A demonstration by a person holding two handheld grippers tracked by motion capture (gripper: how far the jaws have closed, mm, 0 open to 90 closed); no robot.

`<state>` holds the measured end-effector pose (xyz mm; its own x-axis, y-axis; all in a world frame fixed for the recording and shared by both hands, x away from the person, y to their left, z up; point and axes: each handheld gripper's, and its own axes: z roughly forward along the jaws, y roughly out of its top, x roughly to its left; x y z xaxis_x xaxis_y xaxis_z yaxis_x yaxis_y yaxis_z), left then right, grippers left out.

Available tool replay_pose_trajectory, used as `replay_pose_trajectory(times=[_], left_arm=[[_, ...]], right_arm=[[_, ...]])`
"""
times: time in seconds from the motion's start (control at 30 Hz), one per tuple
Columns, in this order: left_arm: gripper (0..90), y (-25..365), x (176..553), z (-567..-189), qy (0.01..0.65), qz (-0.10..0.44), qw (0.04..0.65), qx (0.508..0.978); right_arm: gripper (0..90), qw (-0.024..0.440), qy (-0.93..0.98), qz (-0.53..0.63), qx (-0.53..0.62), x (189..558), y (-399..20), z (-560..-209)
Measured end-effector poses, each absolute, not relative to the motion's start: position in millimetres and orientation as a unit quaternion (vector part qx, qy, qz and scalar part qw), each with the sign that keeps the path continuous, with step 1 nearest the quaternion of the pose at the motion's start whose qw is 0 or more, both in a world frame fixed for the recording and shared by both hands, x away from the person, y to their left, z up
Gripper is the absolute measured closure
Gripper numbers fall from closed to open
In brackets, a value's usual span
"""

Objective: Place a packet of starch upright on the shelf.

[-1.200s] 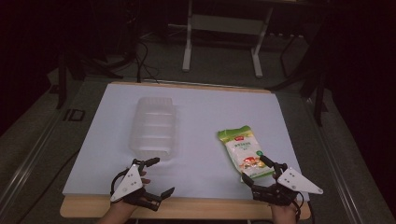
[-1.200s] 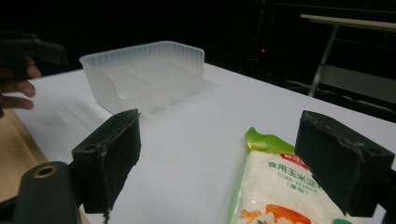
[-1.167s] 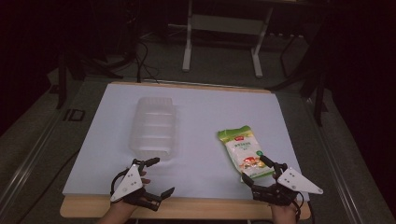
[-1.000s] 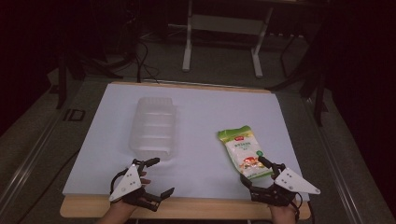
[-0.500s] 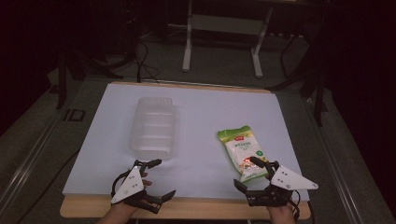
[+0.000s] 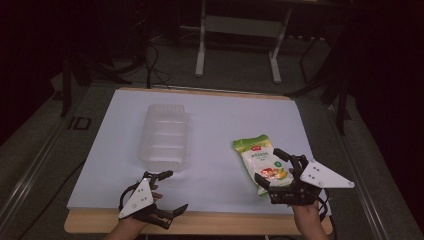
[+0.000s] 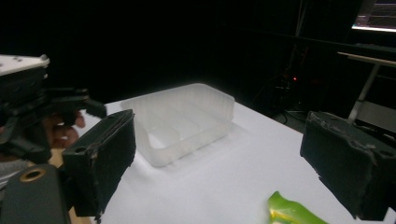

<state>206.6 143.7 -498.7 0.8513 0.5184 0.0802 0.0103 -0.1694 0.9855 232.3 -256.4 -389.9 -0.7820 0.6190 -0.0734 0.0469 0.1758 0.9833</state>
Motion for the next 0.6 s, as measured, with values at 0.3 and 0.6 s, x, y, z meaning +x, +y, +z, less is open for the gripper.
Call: replay_pose_trajectory(times=[0.3, 0.6], left_arm=[[0.0, 143.2, 206.8, -499.2, 0.181, 0.205, 0.619, 0.736], [0.0, 143.4, 207.3, -499.6, 0.180, 0.203, 0.618, 0.738]], right_arm=[[10.4, 0.274, 0.730, 0.585, 0.226, 251.3, -255.6, -370.5], [10.4, 0.285, 0.725, 0.555, 0.293, 283.4, -262.2, -368.7]])
